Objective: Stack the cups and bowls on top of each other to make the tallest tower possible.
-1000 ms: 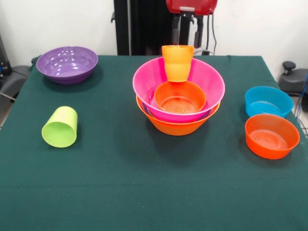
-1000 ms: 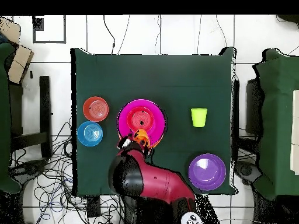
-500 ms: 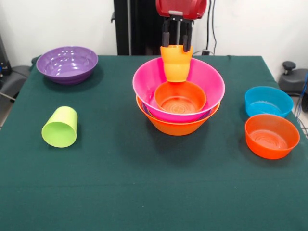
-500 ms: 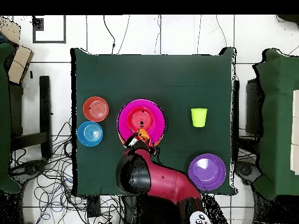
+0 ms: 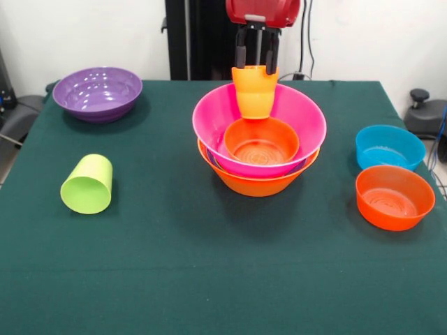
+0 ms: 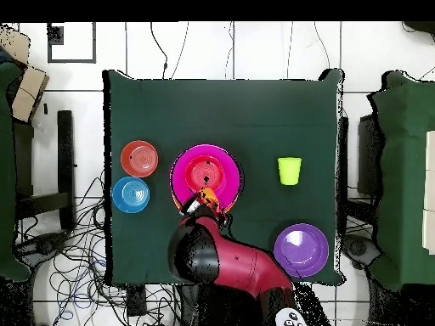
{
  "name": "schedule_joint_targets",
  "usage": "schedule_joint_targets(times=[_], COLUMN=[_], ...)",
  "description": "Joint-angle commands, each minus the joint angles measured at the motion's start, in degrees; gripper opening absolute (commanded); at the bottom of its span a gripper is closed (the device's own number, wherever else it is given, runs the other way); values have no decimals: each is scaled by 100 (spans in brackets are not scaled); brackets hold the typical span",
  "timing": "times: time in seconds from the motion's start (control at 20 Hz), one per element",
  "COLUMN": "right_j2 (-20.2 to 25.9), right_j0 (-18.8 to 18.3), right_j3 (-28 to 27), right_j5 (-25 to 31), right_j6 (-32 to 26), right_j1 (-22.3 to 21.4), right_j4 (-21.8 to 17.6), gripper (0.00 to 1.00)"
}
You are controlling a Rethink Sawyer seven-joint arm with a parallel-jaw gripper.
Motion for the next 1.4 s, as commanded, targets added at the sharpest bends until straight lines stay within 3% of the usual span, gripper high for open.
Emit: schedule_joint_targets(times=[0.05,0.65,0.7,1.4], right_j2=[315,252,262,269], right_j0=[113,184,181,221], right_j3=[40,-1,4,-43], right_j5=[440,119,119,272], right_j6=[706,748,749,777], right_j1=[295,396,393,415], right_j4=[24,-37,-39,63], gripper=[100,100,0,0])
